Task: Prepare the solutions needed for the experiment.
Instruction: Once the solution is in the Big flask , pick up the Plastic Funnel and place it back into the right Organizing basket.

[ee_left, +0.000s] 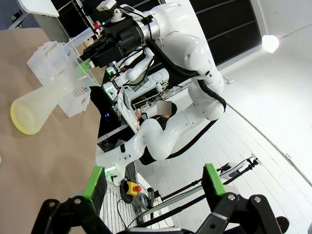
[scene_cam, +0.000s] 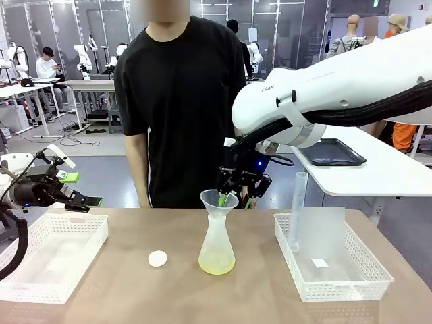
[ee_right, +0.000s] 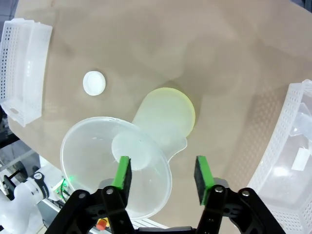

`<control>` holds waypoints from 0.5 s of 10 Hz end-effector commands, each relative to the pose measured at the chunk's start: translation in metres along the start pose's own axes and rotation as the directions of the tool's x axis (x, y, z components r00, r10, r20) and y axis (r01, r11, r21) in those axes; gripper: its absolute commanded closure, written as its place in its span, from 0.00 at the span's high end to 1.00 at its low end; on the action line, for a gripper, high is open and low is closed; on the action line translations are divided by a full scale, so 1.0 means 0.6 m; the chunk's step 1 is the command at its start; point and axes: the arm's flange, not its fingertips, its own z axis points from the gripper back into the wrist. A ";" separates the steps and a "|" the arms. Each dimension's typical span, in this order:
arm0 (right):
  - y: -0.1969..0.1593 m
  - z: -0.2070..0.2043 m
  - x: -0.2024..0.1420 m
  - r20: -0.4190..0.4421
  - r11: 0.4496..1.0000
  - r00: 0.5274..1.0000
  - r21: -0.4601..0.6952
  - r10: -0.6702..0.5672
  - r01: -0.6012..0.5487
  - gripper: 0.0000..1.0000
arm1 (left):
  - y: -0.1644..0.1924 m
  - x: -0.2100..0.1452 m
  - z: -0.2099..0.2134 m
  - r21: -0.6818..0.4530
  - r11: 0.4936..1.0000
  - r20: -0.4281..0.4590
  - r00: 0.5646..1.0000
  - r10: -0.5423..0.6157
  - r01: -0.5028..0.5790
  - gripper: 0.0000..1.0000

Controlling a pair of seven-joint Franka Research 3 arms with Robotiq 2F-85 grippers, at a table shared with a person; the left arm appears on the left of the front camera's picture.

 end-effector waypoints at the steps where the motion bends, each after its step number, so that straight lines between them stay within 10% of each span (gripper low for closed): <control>1: -0.002 0.004 0.010 -0.017 0.999 1.000 0.032 -0.025 0.025 0.43 | -0.002 0.001 0.000 -0.001 1.000 0.002 1.000 -0.004 0.004 1.00; 5: -0.004 0.003 0.011 -0.030 0.998 0.999 0.048 -0.042 0.044 0.05 | -0.002 0.001 0.000 -0.001 1.000 0.002 1.000 -0.004 0.004 1.00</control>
